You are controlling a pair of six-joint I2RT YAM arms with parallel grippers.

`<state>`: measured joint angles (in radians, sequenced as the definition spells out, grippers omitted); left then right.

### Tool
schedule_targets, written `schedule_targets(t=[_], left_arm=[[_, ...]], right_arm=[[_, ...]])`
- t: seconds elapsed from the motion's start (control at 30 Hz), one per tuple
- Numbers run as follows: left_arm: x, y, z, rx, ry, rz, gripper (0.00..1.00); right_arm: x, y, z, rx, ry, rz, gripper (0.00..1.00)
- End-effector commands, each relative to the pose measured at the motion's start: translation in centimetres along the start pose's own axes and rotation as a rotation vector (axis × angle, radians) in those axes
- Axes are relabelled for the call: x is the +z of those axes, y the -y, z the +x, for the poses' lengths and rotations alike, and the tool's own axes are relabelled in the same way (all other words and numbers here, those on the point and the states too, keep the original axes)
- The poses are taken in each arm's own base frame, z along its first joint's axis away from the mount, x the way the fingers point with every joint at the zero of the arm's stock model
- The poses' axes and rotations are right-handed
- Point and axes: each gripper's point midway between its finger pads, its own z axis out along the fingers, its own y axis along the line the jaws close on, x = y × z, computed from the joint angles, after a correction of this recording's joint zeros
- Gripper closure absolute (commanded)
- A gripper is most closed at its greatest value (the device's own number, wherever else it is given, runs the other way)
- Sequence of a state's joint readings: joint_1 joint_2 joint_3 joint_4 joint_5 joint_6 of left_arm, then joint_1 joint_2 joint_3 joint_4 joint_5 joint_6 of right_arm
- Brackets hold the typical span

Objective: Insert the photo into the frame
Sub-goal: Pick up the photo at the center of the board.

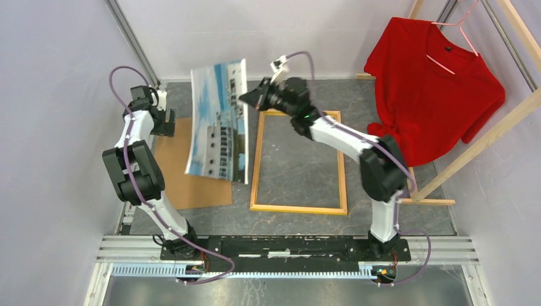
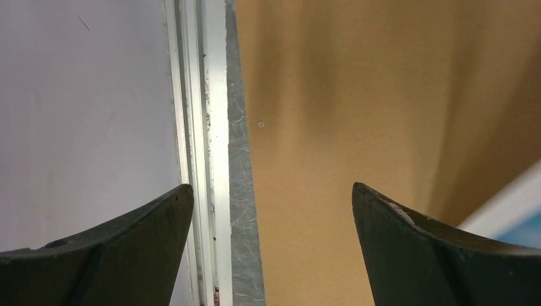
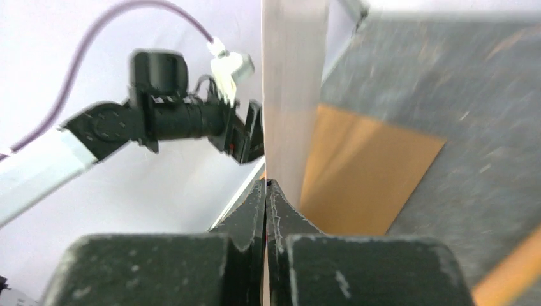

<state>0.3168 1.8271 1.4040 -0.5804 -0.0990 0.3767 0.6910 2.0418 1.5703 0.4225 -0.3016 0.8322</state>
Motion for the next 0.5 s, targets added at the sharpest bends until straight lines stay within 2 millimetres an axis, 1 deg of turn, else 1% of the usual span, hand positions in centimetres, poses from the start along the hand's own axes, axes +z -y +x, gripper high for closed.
schedule_targets(t=[0.0,0.03,0.07,0.1,0.13,0.2,0.27,0.3,0.37,0.4,0.47], left_arm=[[-2.7,2.8,-1.6,-0.036,0.052,0.093,0.00],[-2.8,3.4,-1.6,-0.021,0.052,0.100,0.00],[-2.9,4.0,-1.5,-0.009,0.049,0.107,0.00],[-2.9,4.5,-1.4,0.001,0.050,0.115,0.00],[-3.0,5.0,-1.4,0.009,0.050,0.124,0.00],[-3.1,5.8,-1.4,0.021,0.051,0.140,0.00],[-3.0,6.6,-1.5,0.027,0.050,0.150,0.00],[-3.0,6.9,-1.5,0.029,0.047,0.155,0.00],[-2.9,7.6,-1.6,0.034,0.048,0.164,0.01],[-2.9,7.9,-1.6,0.035,0.048,0.167,0.01],[-2.9,8.4,-1.8,0.040,0.050,0.172,0.01]], right_arm=[[-7.6,-3.2,-8.7,-0.233,0.099,-0.015,1.00],[-9.1,-2.9,-9.6,-0.252,0.097,-0.001,1.00],[-11.1,-2.7,-10.6,-0.275,0.097,0.015,1.00],[-13.1,-2.1,-11.7,-0.295,0.098,0.037,1.00],[-15.3,-1.3,-12.6,-0.314,0.095,0.085,1.00],[-19.8,0.4,-15.0,-0.422,0.095,0.233,1.00],[-24.2,0.3,-17.5,-0.579,0.116,0.425,1.00],[-26.2,-0.4,-18.5,-0.651,0.124,0.502,1.00],[-29.5,-1.0,-19.9,-0.745,0.146,0.667,1.00],[-30.3,-1.3,-20.0,-0.789,0.139,0.708,1.00],[-31.9,-1.0,-19.6,-0.837,0.117,0.811,1.00]])
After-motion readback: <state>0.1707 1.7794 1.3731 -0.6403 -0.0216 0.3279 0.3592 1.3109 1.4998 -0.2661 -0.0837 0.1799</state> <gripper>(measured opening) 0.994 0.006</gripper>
